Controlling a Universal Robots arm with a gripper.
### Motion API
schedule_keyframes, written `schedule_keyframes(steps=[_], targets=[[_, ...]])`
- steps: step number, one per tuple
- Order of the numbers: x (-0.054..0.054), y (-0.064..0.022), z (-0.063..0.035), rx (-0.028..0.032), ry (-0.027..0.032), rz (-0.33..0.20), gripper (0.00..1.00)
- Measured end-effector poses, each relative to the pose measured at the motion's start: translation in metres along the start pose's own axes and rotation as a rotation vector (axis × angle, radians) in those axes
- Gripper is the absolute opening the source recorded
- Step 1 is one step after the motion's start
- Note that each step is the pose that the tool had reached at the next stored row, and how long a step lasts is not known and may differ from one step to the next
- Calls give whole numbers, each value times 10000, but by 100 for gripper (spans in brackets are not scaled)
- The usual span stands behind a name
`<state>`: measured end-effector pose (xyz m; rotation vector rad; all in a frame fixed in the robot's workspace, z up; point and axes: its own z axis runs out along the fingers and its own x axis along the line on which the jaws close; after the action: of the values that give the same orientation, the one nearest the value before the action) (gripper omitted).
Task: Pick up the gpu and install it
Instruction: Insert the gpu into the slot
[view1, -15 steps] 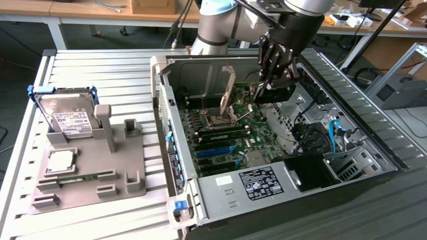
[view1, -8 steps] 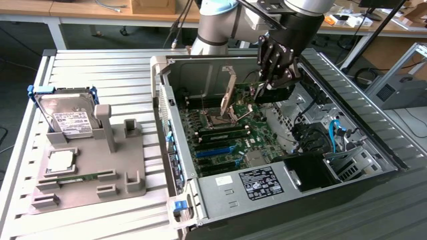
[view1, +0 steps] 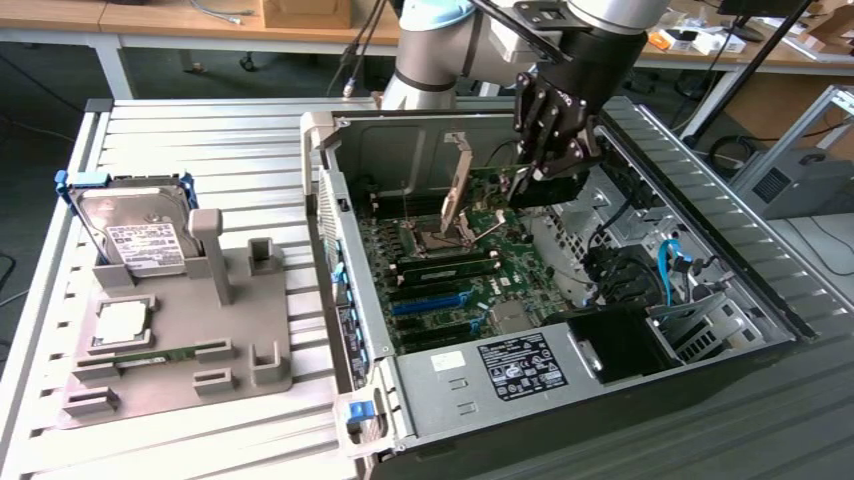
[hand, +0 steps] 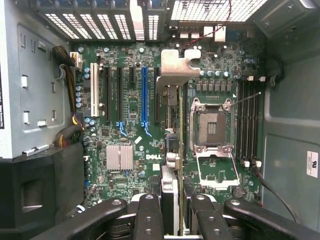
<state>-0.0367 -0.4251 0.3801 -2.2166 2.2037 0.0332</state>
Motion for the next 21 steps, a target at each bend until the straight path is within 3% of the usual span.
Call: schedule_keyframes(steps=[21], targets=[[3,0,55,1,-1,-1,27]])
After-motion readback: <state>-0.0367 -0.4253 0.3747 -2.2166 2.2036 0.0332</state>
